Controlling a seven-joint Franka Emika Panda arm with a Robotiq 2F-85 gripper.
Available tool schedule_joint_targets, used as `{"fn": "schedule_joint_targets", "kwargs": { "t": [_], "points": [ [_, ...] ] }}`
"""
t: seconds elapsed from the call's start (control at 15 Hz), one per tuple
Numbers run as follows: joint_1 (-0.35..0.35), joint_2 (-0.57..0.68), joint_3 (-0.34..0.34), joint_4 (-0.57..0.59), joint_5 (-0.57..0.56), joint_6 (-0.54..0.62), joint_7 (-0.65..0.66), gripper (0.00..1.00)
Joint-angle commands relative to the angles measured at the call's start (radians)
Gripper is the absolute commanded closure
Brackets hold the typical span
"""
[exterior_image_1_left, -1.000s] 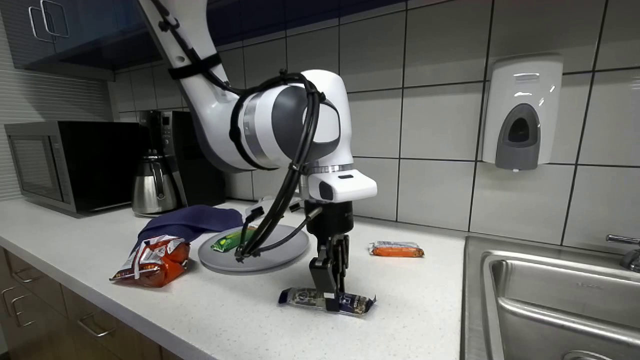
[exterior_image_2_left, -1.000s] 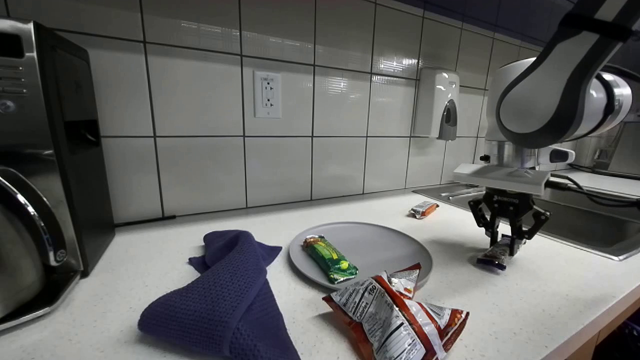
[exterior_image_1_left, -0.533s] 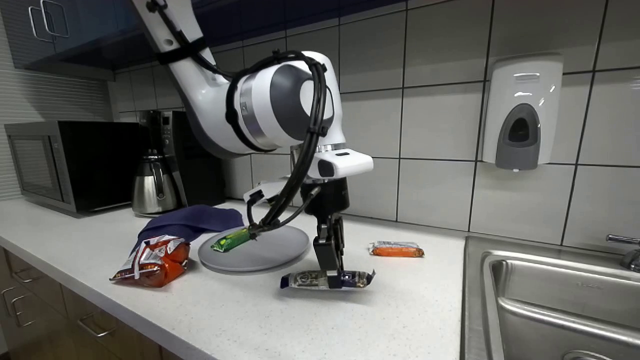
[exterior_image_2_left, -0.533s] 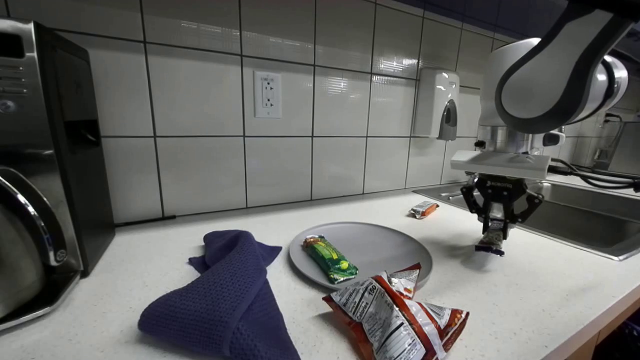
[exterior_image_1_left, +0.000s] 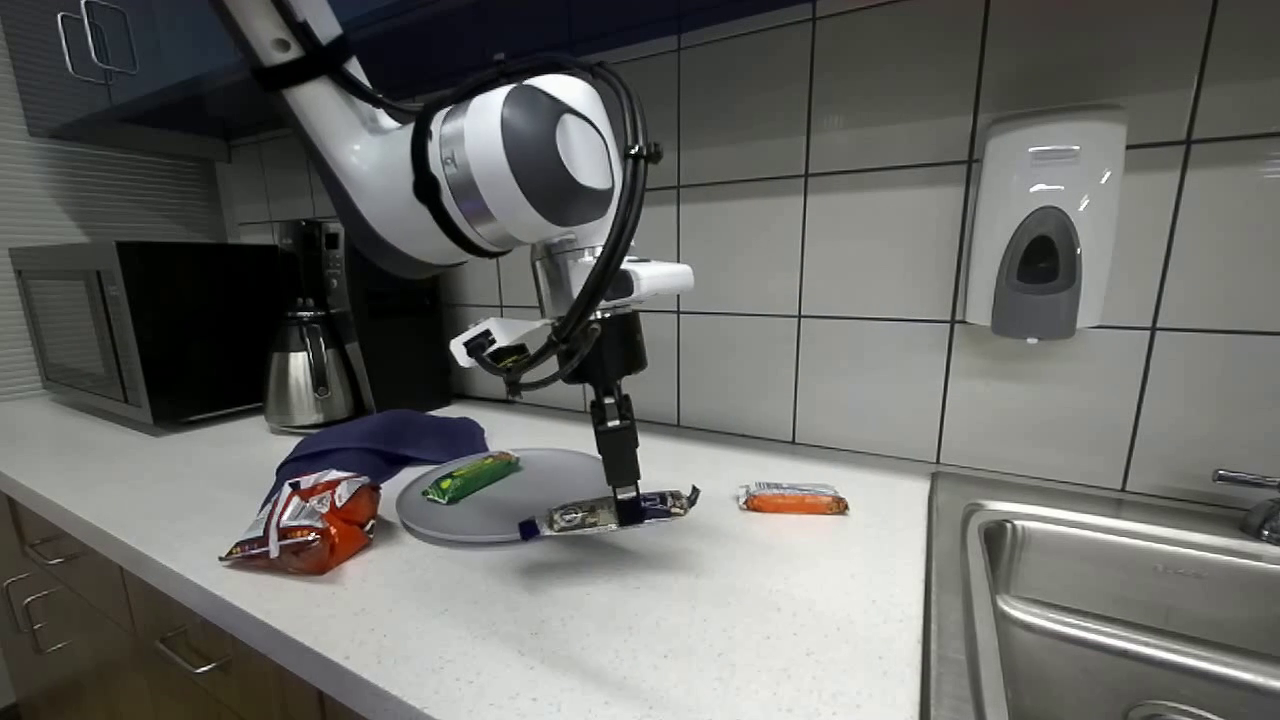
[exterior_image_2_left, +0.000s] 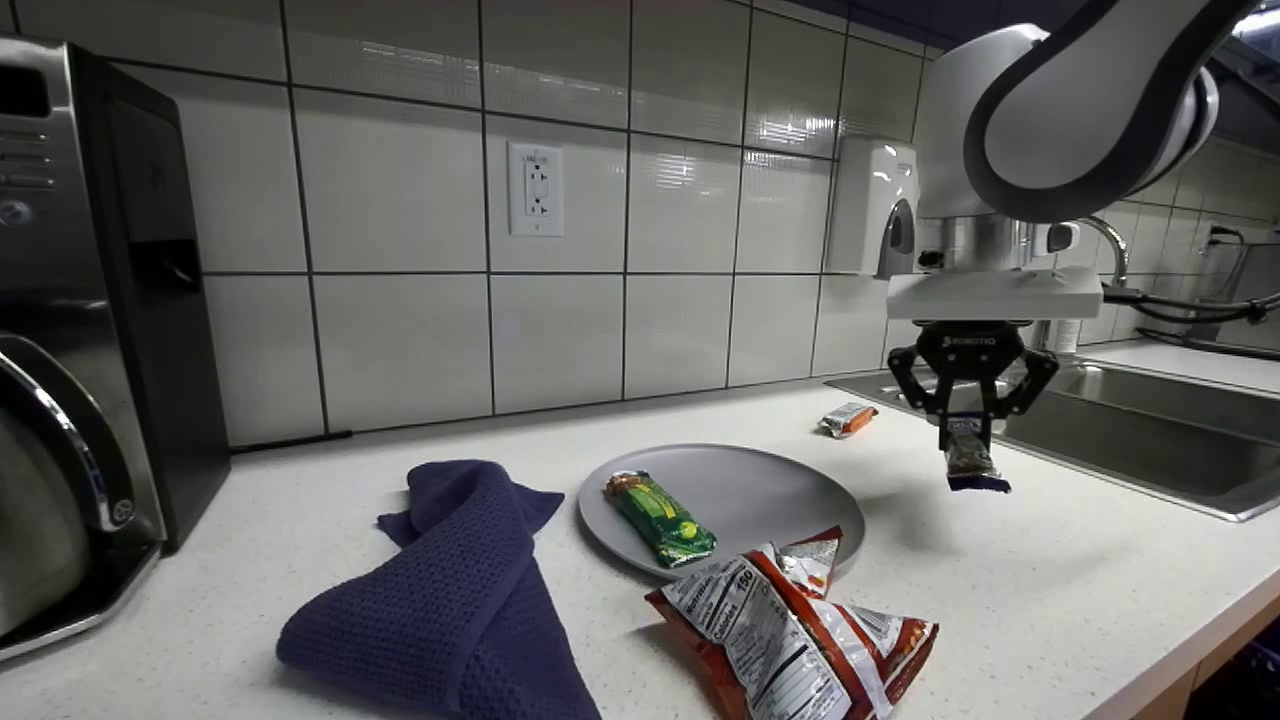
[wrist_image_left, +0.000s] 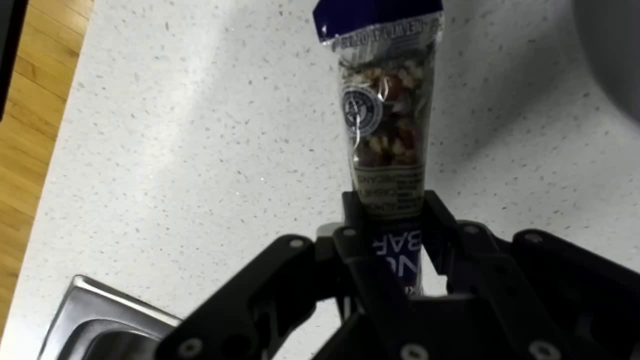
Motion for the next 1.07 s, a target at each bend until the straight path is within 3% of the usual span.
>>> {"fn": "schedule_joint_targets", "kwargs": {
  "t": [0.0, 0.53, 1.0],
  "points": [
    [0.025, -0.008, 0.048, 0.045, -0.027, -0.081, -0.047, 0.92],
    [0.108, 0.091, 0.131, 0.176, -0.047, -0.153, -0.088, 0.92],
    [0.194, 0.230, 0.144, 0.326, -0.054, -0.194, -0.168, 0.92]
  ]
}}
